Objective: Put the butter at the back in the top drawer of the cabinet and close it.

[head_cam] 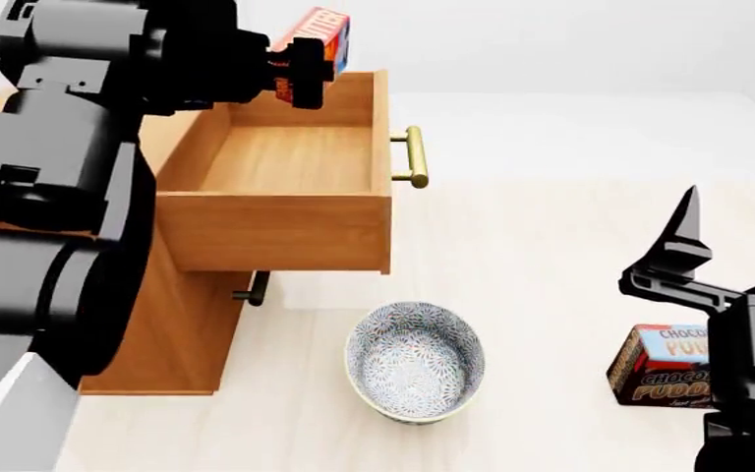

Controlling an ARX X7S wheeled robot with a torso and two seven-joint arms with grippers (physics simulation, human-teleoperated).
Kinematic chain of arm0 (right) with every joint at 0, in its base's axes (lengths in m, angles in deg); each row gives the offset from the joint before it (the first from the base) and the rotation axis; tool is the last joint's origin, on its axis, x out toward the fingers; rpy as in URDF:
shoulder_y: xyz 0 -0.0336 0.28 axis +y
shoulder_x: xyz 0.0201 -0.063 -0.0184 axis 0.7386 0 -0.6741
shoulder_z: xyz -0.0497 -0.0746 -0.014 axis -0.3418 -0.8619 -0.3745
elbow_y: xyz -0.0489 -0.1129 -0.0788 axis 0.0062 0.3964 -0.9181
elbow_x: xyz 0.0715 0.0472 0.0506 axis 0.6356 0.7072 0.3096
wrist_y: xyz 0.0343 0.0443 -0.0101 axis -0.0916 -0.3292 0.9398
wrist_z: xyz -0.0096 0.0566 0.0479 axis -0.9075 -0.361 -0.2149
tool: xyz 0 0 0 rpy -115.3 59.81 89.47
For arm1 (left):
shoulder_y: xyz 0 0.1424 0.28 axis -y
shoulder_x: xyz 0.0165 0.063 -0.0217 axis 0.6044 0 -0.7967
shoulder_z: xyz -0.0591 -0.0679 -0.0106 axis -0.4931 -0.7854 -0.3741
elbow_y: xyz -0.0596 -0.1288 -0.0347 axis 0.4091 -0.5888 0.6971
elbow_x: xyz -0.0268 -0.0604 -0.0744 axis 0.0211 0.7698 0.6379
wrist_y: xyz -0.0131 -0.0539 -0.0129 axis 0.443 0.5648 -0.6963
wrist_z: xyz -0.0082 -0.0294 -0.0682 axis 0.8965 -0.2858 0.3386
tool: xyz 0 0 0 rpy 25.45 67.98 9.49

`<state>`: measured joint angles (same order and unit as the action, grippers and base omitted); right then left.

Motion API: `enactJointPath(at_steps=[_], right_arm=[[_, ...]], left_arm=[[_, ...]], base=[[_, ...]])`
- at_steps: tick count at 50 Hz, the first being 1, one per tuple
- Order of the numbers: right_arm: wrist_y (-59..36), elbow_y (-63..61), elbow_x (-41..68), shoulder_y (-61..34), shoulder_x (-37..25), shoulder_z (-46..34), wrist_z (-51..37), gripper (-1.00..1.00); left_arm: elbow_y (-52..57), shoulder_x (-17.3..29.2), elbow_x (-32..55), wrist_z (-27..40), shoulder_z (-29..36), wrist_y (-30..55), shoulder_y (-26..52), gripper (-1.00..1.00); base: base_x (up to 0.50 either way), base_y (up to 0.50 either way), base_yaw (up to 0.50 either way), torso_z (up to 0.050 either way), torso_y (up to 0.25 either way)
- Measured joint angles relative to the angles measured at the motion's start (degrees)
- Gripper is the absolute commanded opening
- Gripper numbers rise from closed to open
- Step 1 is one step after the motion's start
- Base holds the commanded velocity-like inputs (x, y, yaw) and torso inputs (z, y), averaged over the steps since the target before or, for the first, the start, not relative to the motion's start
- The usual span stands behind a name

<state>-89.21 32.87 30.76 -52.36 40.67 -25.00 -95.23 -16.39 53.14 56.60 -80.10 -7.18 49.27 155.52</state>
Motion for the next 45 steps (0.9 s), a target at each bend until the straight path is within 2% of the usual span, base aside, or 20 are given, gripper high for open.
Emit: enactJointPath(at_steps=[15, 45], right_arm=[[0.7, 0.0, 0.1, 0.6, -0.1, 0.0, -0.1, 1.00], [2.0, -0.4, 0.8, 2.4, -0.4, 0.7, -0.1, 1.00]], left_arm=[[0.0, -0.7, -5.1, -0.7, -3.9, 2.2, -1.1, -1.00], [0.0, -1.2, -4.5, -0.6, -3.1, 4.1, -3.0, -1.00]], base=[[0.00, 0.00, 0.00, 0.001, 0.001], [0.00, 0.00, 0.00, 0.000, 0.001]])
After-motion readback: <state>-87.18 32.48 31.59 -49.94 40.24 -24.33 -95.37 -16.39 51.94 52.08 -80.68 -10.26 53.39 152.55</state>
